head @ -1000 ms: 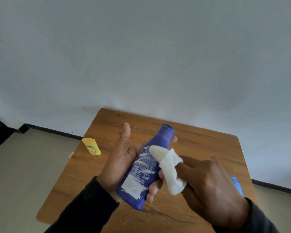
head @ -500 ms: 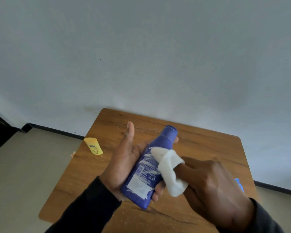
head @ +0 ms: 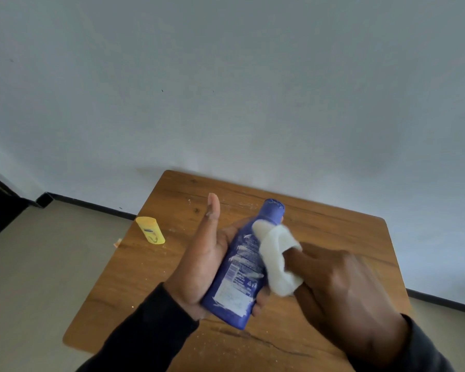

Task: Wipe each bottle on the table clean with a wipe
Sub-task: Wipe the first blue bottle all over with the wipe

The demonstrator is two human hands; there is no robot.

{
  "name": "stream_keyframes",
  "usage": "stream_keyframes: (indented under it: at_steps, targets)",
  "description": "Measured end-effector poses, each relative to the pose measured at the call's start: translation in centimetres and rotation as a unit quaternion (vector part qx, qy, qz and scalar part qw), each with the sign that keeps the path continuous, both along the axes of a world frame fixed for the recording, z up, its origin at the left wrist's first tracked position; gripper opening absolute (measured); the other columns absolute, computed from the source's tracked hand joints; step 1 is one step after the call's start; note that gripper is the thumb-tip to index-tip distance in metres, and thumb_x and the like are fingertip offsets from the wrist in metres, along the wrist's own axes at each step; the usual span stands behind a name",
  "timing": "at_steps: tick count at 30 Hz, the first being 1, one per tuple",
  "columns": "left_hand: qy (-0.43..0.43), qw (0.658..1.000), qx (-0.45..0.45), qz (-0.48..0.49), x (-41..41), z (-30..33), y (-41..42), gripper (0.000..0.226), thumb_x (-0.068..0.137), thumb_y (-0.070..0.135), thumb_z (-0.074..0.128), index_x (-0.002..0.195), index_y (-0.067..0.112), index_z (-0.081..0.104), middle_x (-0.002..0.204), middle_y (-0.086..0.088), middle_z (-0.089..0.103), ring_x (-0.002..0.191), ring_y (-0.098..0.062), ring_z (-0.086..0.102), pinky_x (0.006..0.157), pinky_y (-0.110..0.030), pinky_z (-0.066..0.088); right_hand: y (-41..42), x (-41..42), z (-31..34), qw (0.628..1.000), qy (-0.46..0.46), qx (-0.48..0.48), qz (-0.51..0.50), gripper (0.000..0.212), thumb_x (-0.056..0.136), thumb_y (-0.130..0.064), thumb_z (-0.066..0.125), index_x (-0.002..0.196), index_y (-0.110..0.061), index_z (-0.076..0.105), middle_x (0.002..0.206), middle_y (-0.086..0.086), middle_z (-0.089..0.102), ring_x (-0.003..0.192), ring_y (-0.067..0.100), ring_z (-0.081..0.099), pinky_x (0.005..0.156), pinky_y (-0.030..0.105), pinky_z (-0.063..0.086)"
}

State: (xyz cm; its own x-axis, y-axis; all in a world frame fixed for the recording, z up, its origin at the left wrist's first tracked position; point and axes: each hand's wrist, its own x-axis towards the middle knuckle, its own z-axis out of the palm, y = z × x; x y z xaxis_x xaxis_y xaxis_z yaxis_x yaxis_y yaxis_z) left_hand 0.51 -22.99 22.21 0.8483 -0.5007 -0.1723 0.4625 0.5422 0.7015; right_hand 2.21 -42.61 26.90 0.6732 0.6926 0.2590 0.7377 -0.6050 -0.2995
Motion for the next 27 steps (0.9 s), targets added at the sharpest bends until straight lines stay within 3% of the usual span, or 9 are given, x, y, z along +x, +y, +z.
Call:
stream_keyframes:
  at_steps: [2,6,11,14,16,20,24,27]
  targets:
    - [0.0,1.0,0.012,0.011,-0.1,0.0,0.0,0.1,0.082,0.089,0.017,0.142,0.017,0.052,0.088,-0.011,0.068,0.065,-0.026,0.067,0.06,-0.037,0.054,0.4,-0.6,-0.3,0.999,0.013,-0.014,0.029,0.021,0.077,-0.024,0.044,0.096,-0.031,0.047,0.071,-0.005,0.057,0.049,0.033,0.052,0.036,0.035,0.041]
    - [-0.001,0.999,0.032,0.025,0.0,0.2,-0.2,0.101,0.079,0.092,0.013,0.132,0.02,0.06,0.082,-0.016,0.065,0.058,-0.028,0.061,0.056,-0.034,0.051,-0.2,0.7,0.2,0.998,-0.007,-0.007,-0.054,0.014,0.078,-0.027,0.044,0.091,-0.03,0.048,0.072,-0.006,0.058,0.051,0.033,0.054,0.037,0.037,0.041]
    - [-0.002,0.996,0.048,0.073,0.1,0.4,-1.0,0.098,0.07,0.091,0.024,0.129,0.025,0.065,0.08,-0.012,0.062,0.068,-0.024,0.062,0.063,-0.032,0.053,1.0,-0.8,-0.4,0.999,0.025,-0.034,0.029,0.028,0.077,-0.025,0.043,0.102,-0.034,0.049,0.07,-0.006,0.058,0.048,0.032,0.053,0.036,0.036,0.042]
    - [-0.021,0.992,0.102,0.067,0.0,0.7,-1.2,0.096,0.067,0.09,0.017,0.119,0.029,0.069,0.078,-0.012,0.067,0.058,-0.026,0.061,0.055,-0.031,0.053,0.6,0.8,0.1,0.998,-0.018,-0.026,-0.05,0.017,0.077,-0.027,0.042,0.093,-0.029,0.045,0.067,-0.005,0.058,0.045,0.03,0.052,0.036,0.03,0.037]
    - [-0.027,0.989,0.123,0.075,-0.1,0.9,-1.3,0.094,0.066,0.09,0.017,0.121,0.033,0.067,0.078,-0.012,0.066,0.058,-0.027,0.06,0.053,-0.031,0.053,0.4,1.0,0.3,0.998,-0.018,-0.016,-0.062,0.015,0.078,-0.026,0.042,0.093,-0.029,0.044,0.066,-0.005,0.057,0.045,0.029,0.051,0.036,0.031,0.037]
    - [-0.032,0.985,0.125,0.112,-0.2,0.8,-1.5,0.107,0.054,0.1,0.04,0.13,0.027,0.064,0.078,-0.01,0.069,0.067,-0.021,0.067,0.06,-0.03,0.054,1.6,-1.1,-0.4,0.998,0.028,-0.043,0.021,0.028,0.077,-0.027,0.044,0.103,-0.033,0.048,0.071,-0.006,0.06,0.052,0.031,0.057,0.039,0.036,0.044]
    - [-0.055,0.98,0.165,0.094,-0.3,0.8,-1.2,0.105,0.053,0.102,0.031,0.125,0.034,0.065,0.086,-0.017,0.067,0.06,-0.025,0.063,0.055,-0.031,0.054,0.7,1.2,0.1,0.995,-0.026,-0.028,-0.094,0.018,0.078,-0.029,0.041,0.095,-0.027,0.046,0.062,-0.004,0.056,0.043,0.027,0.051,0.038,0.028,0.035]
    - [-0.052,0.978,0.17,0.11,-0.5,0.7,-1.4,0.104,0.052,0.102,0.035,0.125,0.034,0.066,0.084,-0.013,0.07,0.066,-0.023,0.067,0.058,-0.032,0.055,1.5,-0.2,-0.3,0.998,-0.006,-0.05,-0.043,0.021,0.076,-0.028,0.044,0.097,-0.029,0.047,0.065,-0.006,0.058,0.046,0.027,0.053,0.037,0.029,0.037]
